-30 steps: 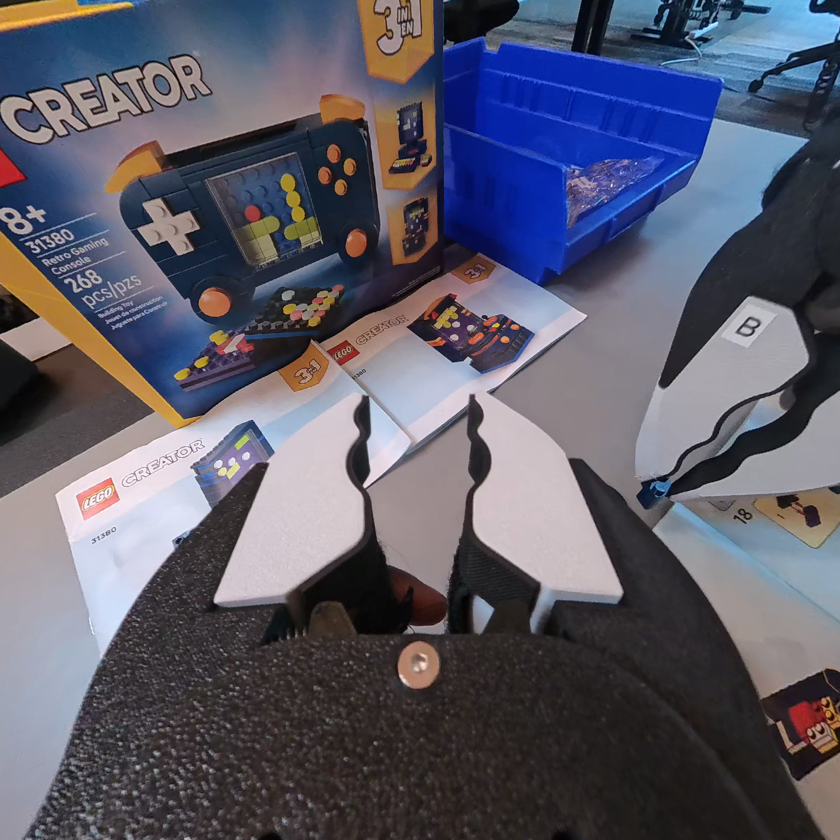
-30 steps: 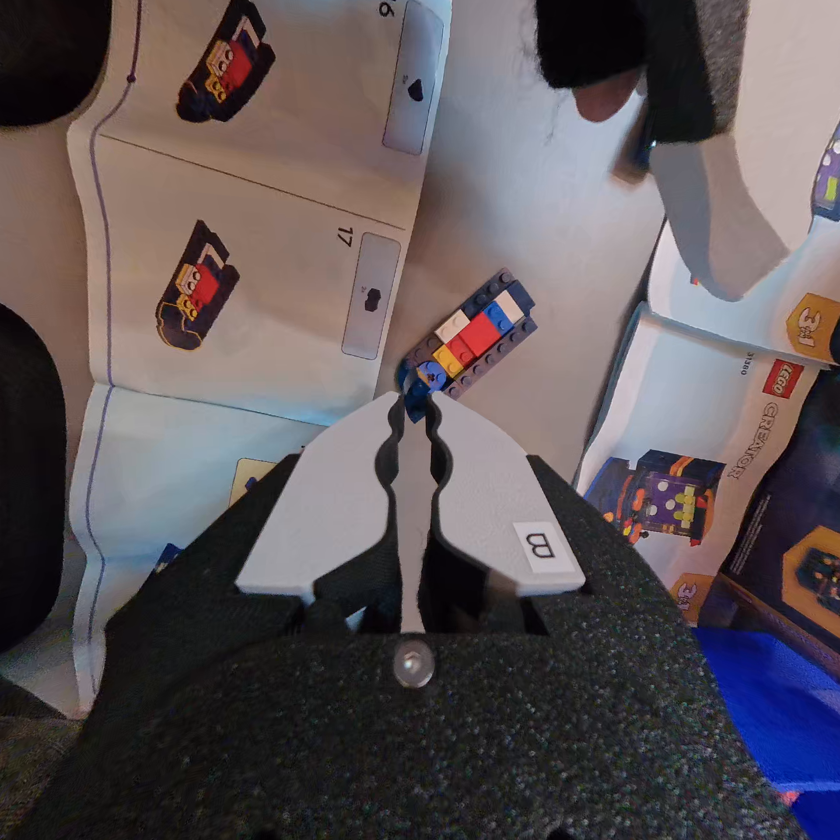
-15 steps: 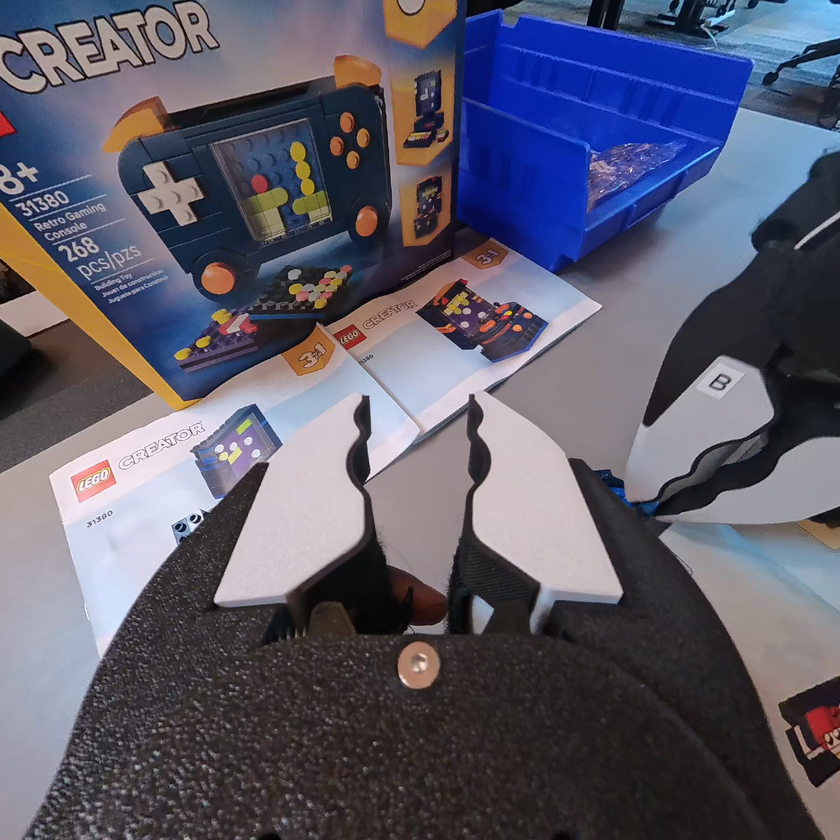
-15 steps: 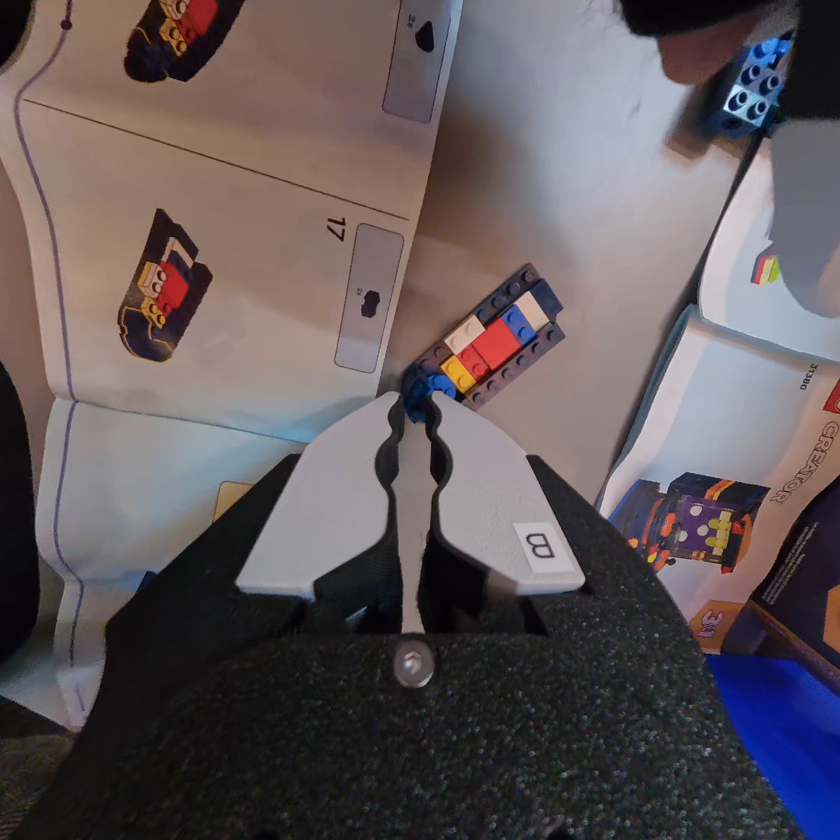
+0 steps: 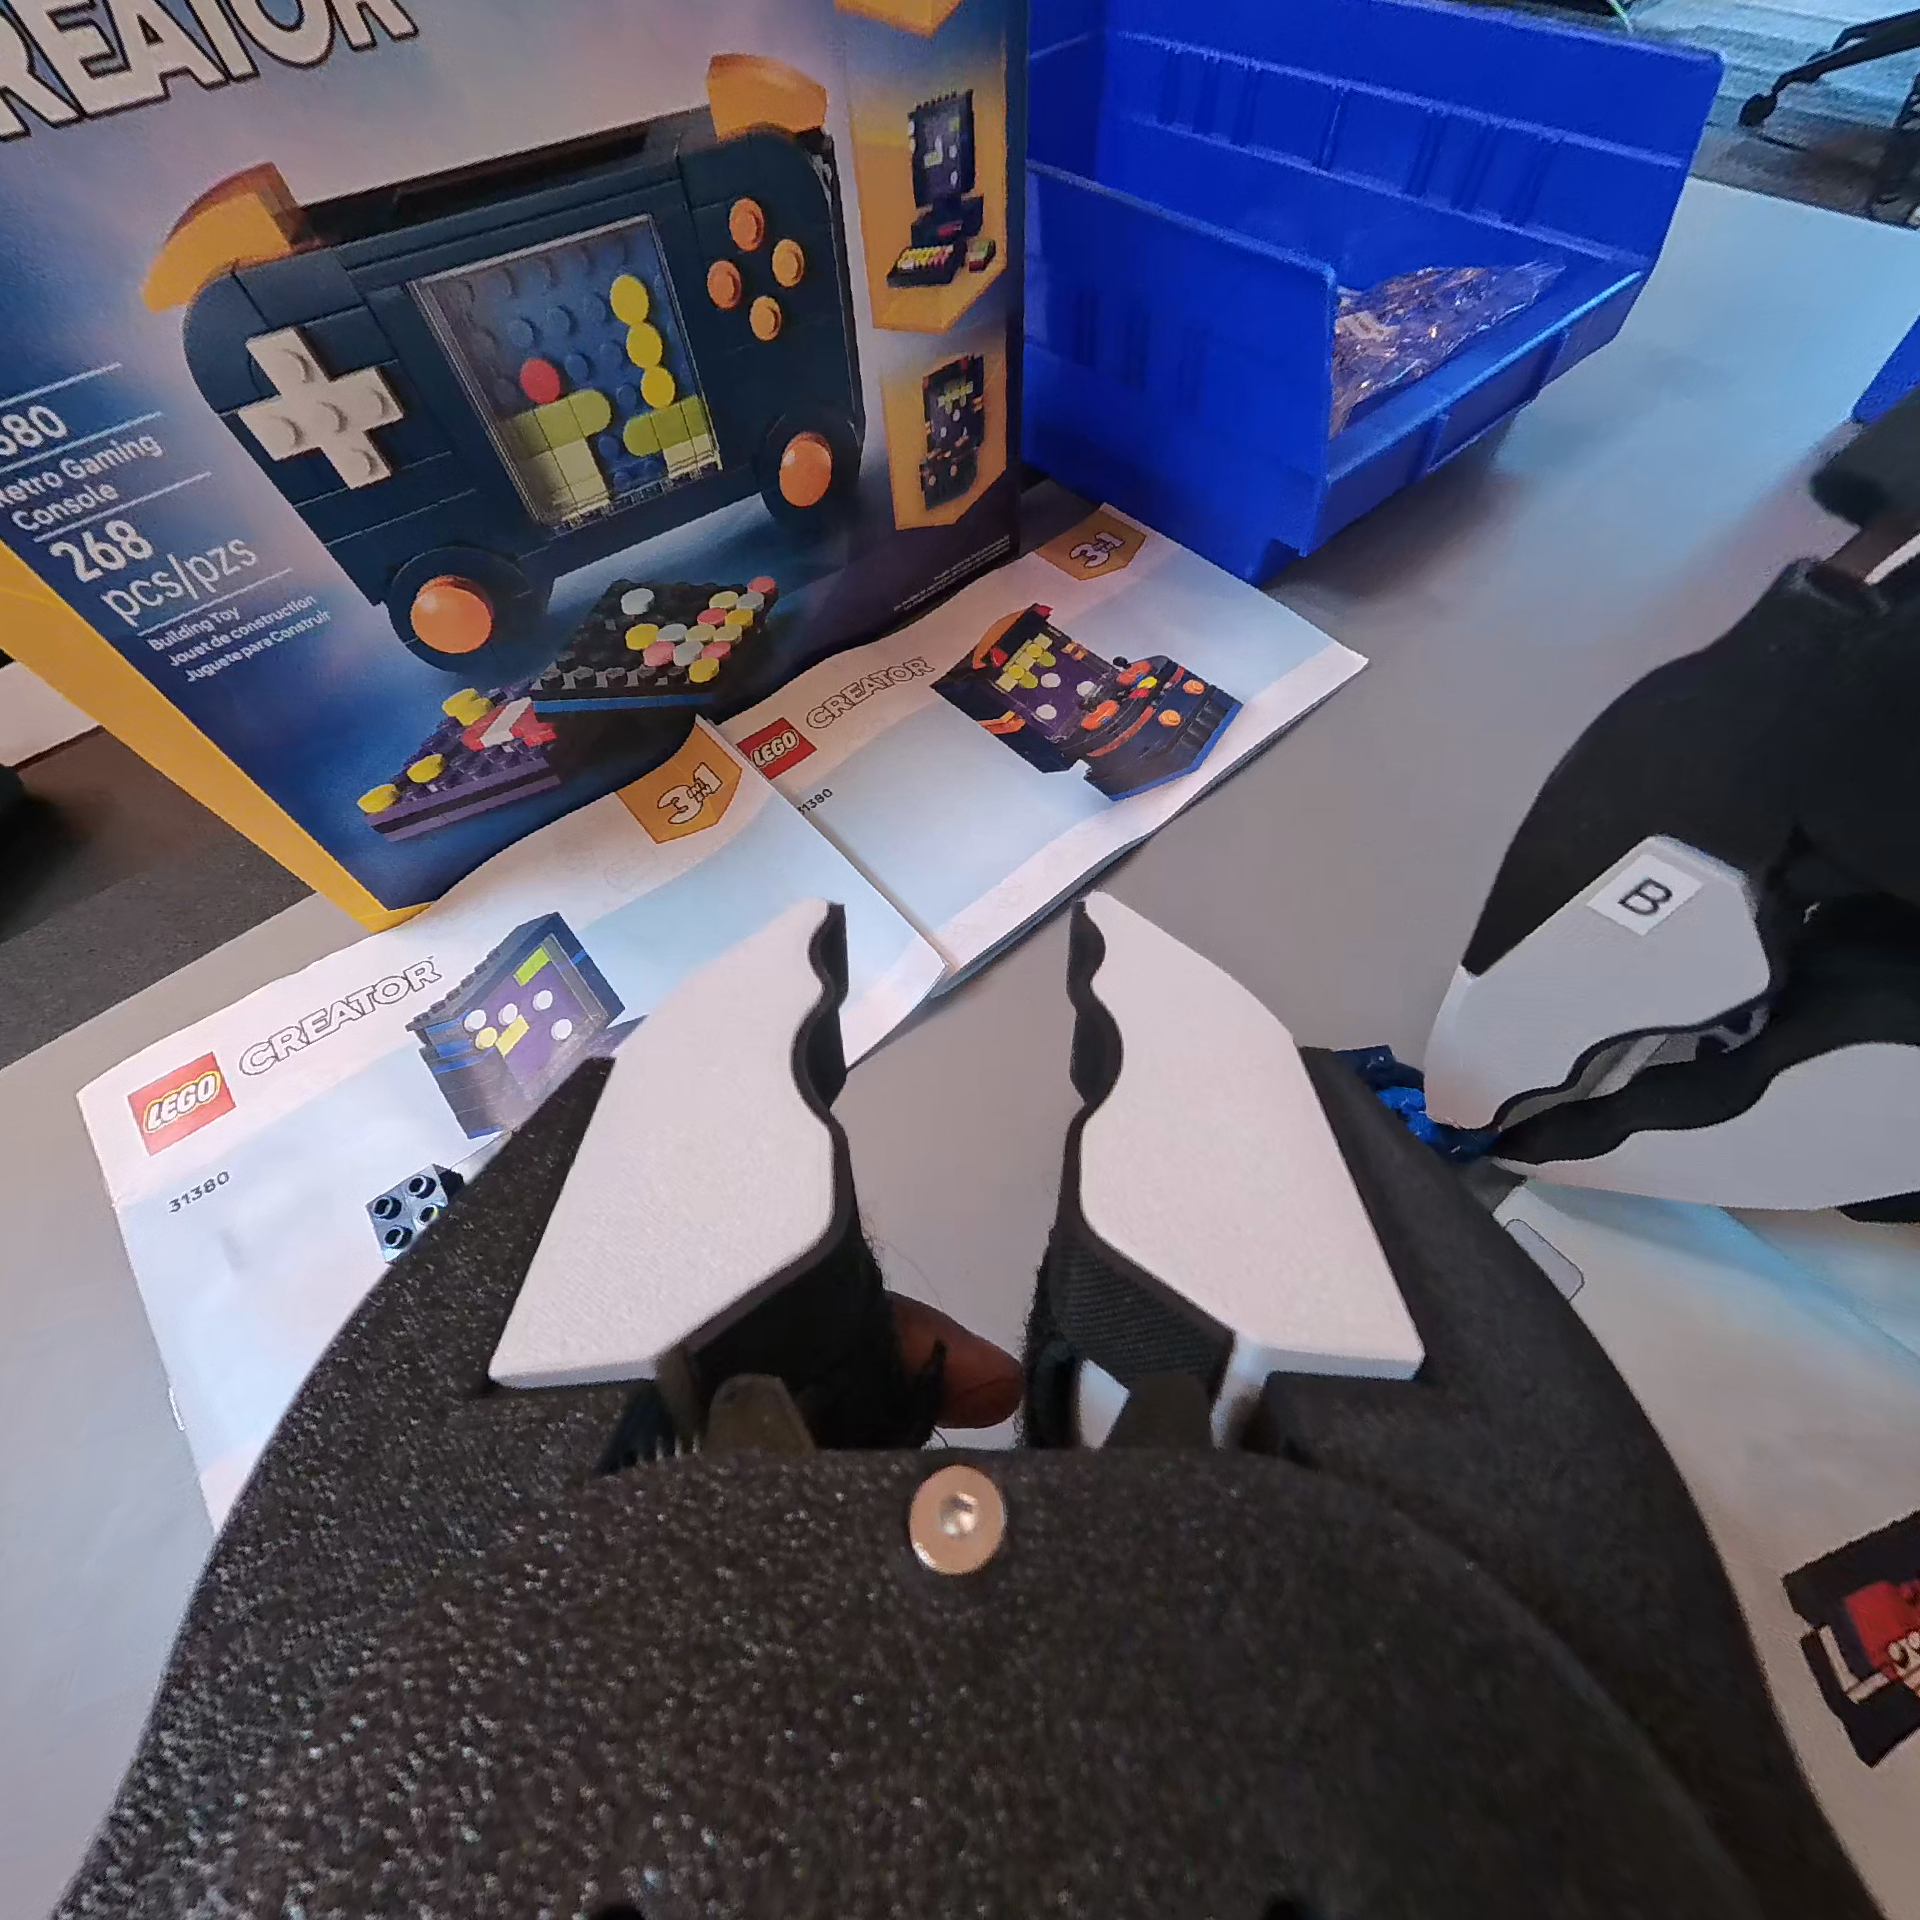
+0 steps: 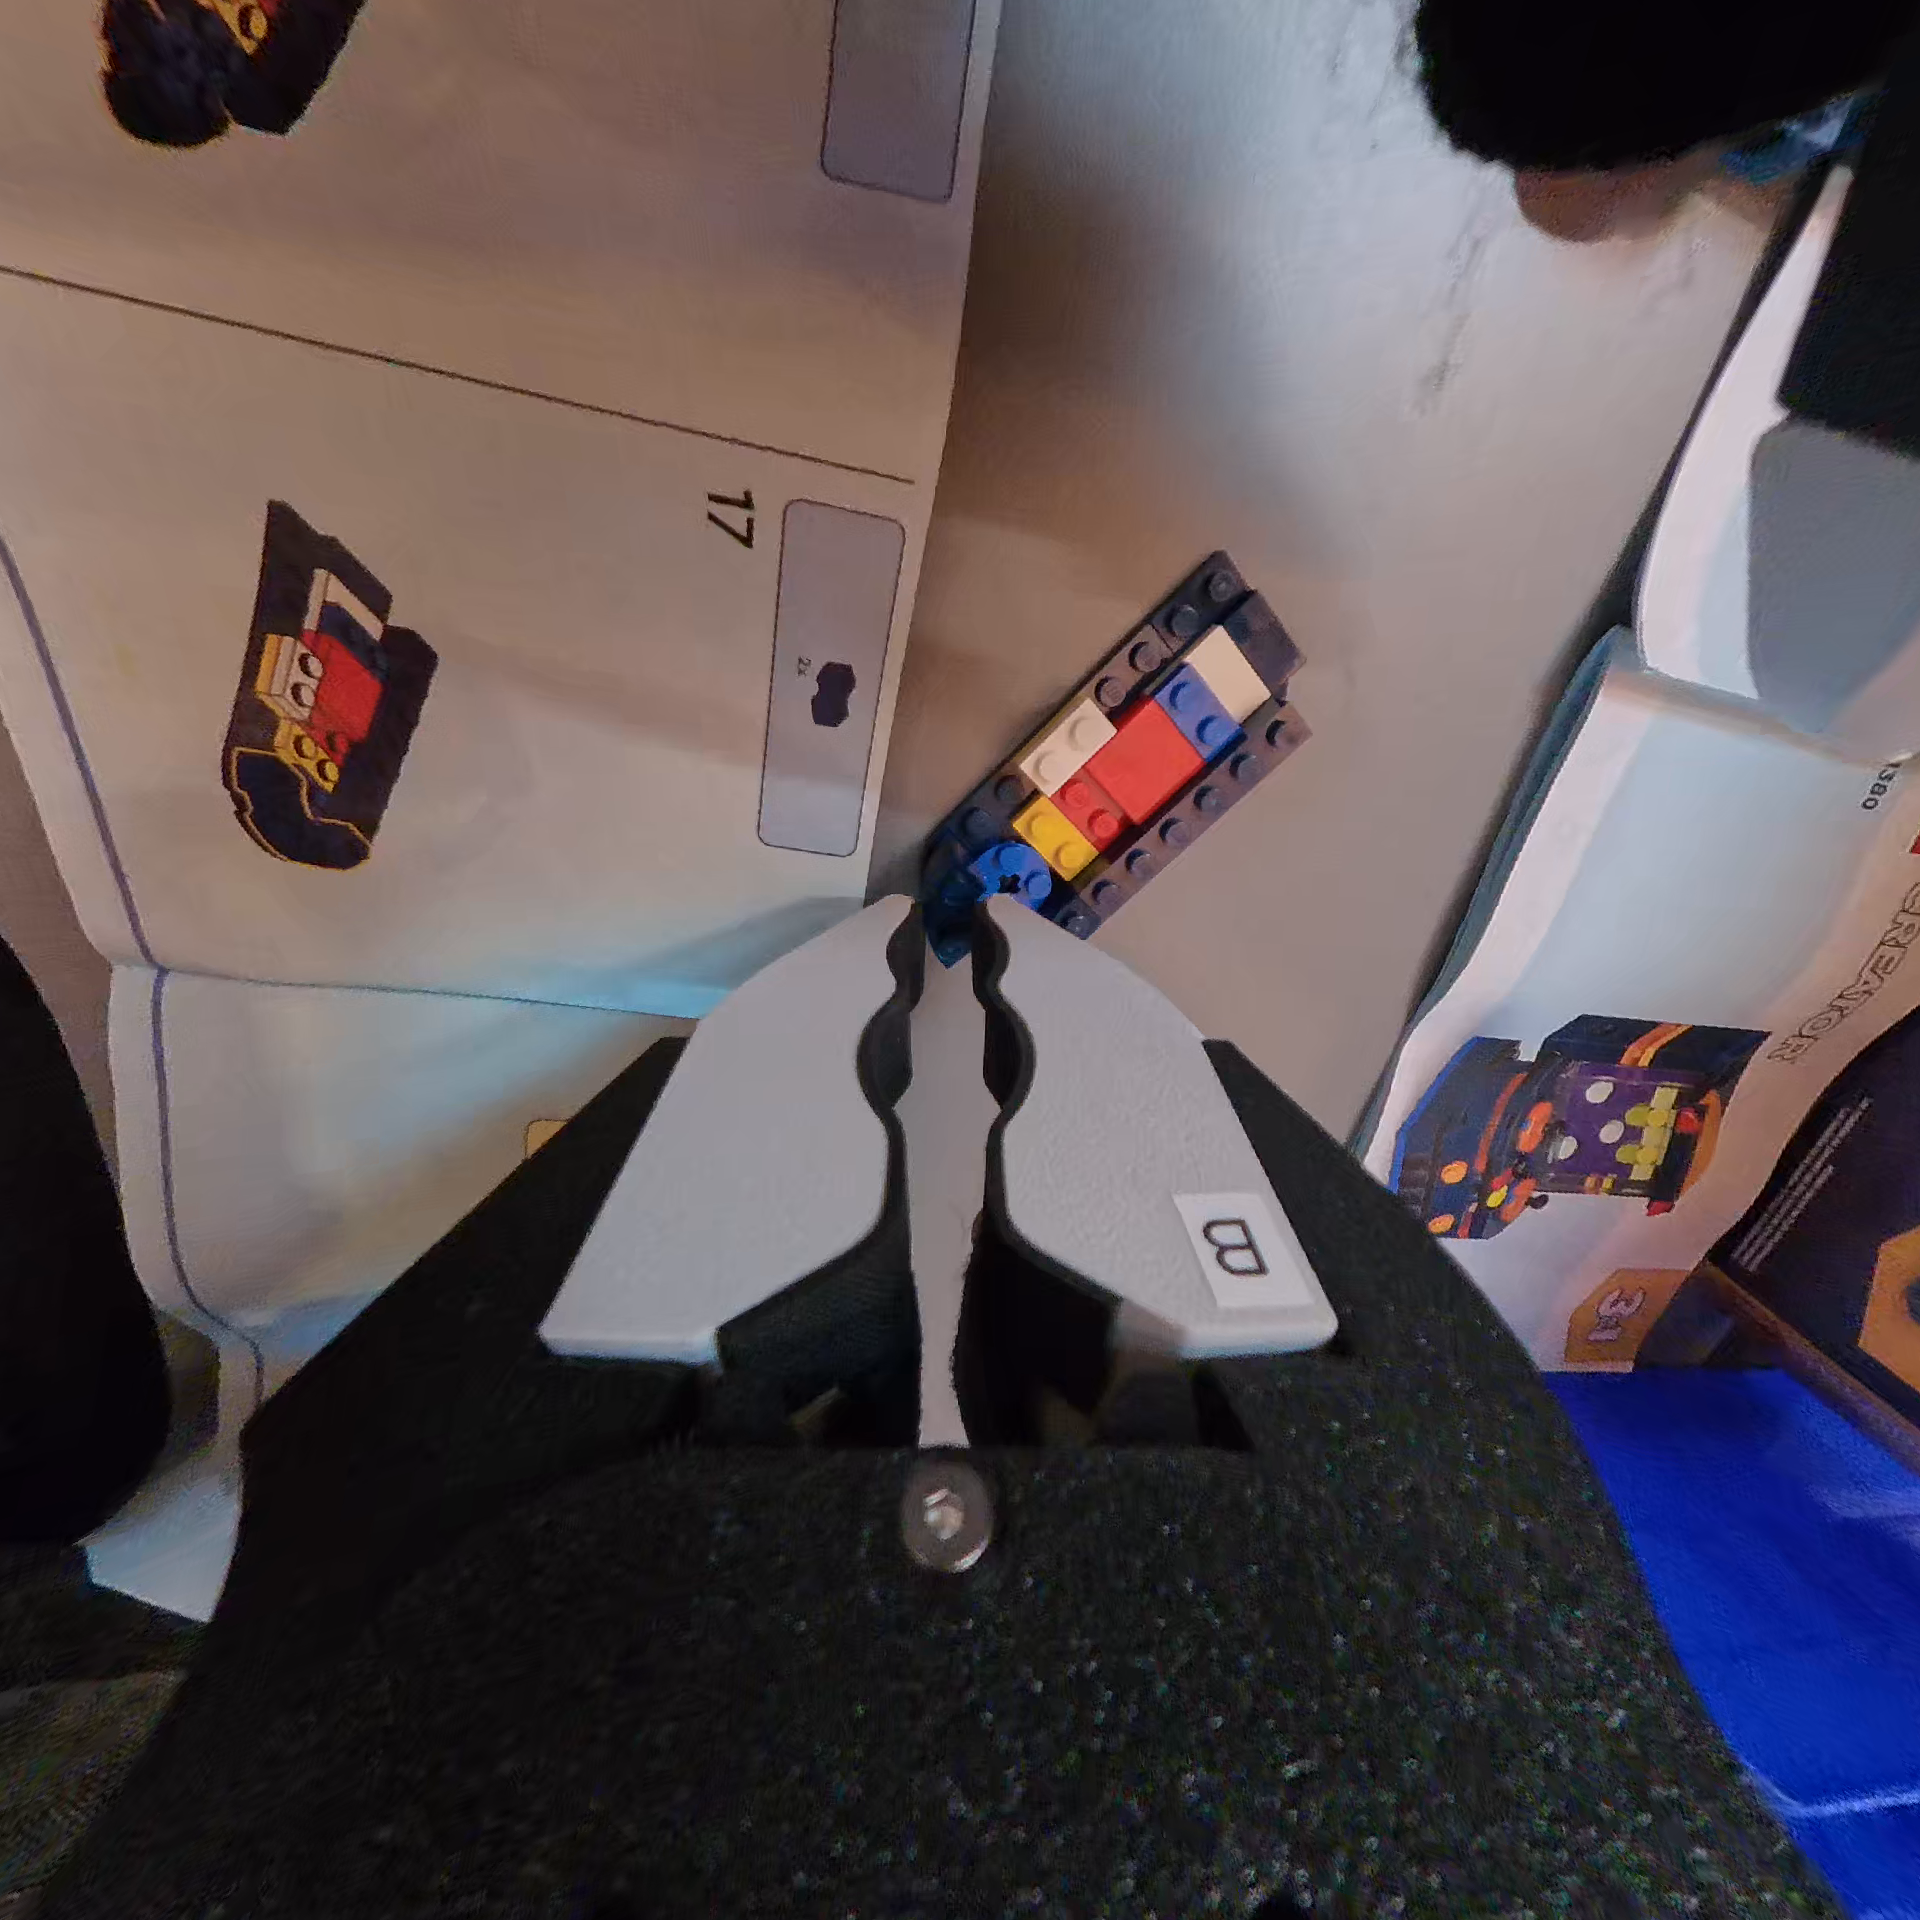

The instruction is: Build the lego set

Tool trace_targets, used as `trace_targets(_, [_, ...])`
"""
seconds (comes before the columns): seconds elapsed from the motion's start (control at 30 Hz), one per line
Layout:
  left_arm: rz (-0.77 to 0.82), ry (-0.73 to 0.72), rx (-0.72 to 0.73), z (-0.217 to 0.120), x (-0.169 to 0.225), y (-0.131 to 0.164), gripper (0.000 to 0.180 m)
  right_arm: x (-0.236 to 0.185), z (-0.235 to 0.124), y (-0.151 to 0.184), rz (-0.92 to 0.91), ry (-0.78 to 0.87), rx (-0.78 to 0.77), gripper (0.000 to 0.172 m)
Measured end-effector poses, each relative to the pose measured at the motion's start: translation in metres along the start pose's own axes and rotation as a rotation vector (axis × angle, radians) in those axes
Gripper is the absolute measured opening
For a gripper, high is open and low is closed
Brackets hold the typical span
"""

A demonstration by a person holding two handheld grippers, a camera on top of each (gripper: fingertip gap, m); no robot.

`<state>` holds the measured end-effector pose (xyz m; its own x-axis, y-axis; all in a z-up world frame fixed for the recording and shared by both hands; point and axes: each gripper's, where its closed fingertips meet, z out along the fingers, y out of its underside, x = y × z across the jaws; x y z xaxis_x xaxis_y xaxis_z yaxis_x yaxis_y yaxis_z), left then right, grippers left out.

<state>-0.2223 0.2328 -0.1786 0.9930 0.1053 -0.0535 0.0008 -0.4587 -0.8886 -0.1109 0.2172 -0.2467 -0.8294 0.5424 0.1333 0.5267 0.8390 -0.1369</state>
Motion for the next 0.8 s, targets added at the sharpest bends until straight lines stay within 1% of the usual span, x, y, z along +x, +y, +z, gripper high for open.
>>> trace_targets(0.1, [-0.015, -0.017, 0.009, 0.000, -0.004, -0.001, 0.041, 0.000, 0.001, -0.001, 0.008, 0.001, -0.028, 0.009])
trace_targets(0.2, [-0.061, -0.078, 0.065, -0.004, -0.018, -0.008, 0.041, 0.001, 0.002, -0.001, 0.029, 0.000, -0.062, 0.009])
trace_targets(0.3, [-0.098, -0.107, 0.102, -0.009, -0.026, -0.012, 0.040, 0.000, 0.002, 0.000, 0.040, -0.004, -0.102, 0.009])
trace_targets(0.57, [-0.081, -0.095, 0.103, -0.007, -0.021, -0.013, 0.040, 0.001, 0.002, 0.000, 0.096, -0.011, -0.155, 0.009])
trace_targets(0.8, [-0.090, -0.095, 0.101, -0.007, -0.023, -0.012, 0.039, 0.001, 0.002, 0.001, 0.119, -0.021, -0.167, 0.009])
